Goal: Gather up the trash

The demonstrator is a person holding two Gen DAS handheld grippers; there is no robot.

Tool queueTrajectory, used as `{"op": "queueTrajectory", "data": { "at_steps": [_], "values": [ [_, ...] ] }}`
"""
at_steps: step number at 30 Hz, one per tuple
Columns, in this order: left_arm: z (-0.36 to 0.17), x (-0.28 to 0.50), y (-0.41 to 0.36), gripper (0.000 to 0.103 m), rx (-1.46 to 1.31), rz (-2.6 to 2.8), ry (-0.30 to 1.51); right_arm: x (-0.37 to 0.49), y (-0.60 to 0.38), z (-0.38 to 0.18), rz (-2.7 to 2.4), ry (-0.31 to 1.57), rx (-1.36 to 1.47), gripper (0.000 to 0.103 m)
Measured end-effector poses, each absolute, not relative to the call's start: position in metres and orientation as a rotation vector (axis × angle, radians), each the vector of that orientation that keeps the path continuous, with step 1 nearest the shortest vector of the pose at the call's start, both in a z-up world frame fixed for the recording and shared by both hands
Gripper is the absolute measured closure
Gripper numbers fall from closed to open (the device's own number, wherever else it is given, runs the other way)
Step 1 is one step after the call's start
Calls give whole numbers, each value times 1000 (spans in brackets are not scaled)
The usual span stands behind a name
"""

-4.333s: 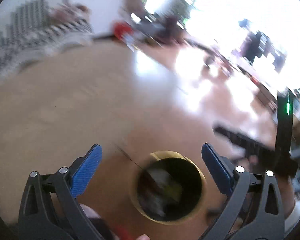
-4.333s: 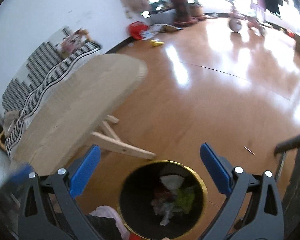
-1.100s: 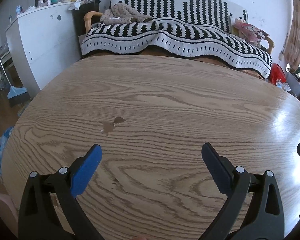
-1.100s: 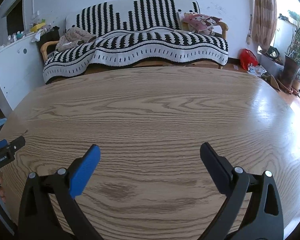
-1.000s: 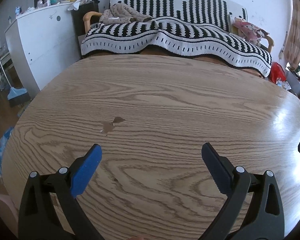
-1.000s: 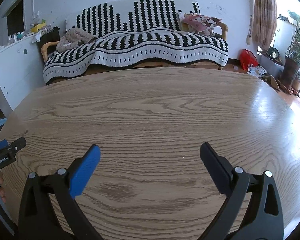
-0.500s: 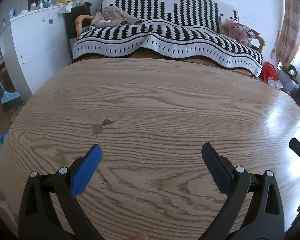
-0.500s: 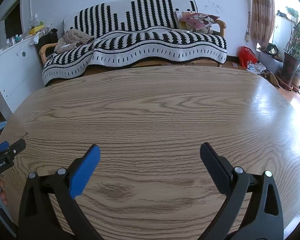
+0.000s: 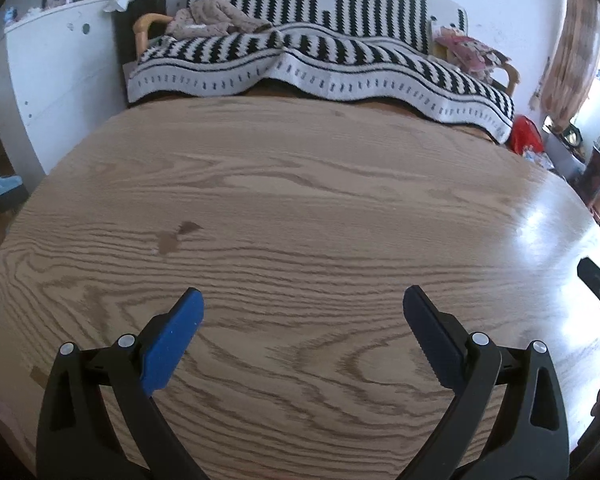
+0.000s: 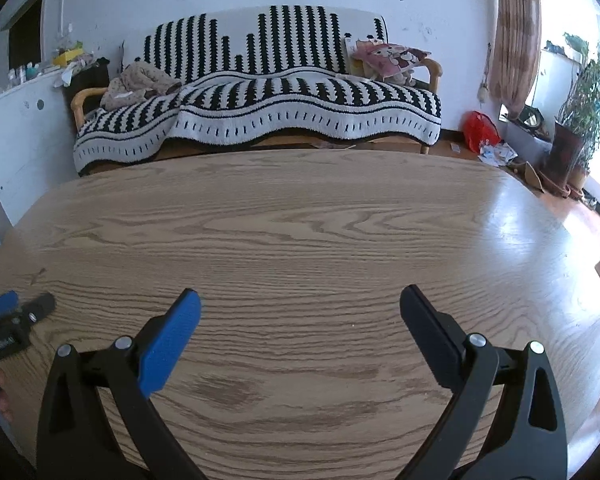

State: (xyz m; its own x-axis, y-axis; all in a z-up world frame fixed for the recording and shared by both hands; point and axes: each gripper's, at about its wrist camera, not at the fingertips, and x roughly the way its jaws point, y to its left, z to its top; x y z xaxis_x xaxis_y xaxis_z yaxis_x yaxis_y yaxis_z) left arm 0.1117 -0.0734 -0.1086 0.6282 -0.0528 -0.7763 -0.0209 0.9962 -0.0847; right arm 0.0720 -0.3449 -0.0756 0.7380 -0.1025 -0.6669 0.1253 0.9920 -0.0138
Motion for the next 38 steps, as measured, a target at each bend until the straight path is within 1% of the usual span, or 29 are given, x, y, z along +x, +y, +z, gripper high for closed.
{"op": "queueTrajectory", "data": {
  "at_steps": [5, 22, 26, 33, 38],
  "values": [
    [-109, 111, -74, 6, -58, -7, 881, 79, -352, -84, -122, 780, 71, 7],
    [-110, 110, -71, 6, -60, -21, 882, 79, -341, -83, -107, 785, 17, 7],
    [-103, 101, -77, 6, -46, -52, 833, 80, -339, -84, -104, 787, 6, 7],
    [-106, 101, -94, 6, 23, -75, 845, 84, -337, -86, -102, 805, -11, 7],
    [-109, 106, -98, 6, 1, -86, 861, 93, -342, -96, -132, 847, -2, 7]
  ]
}}
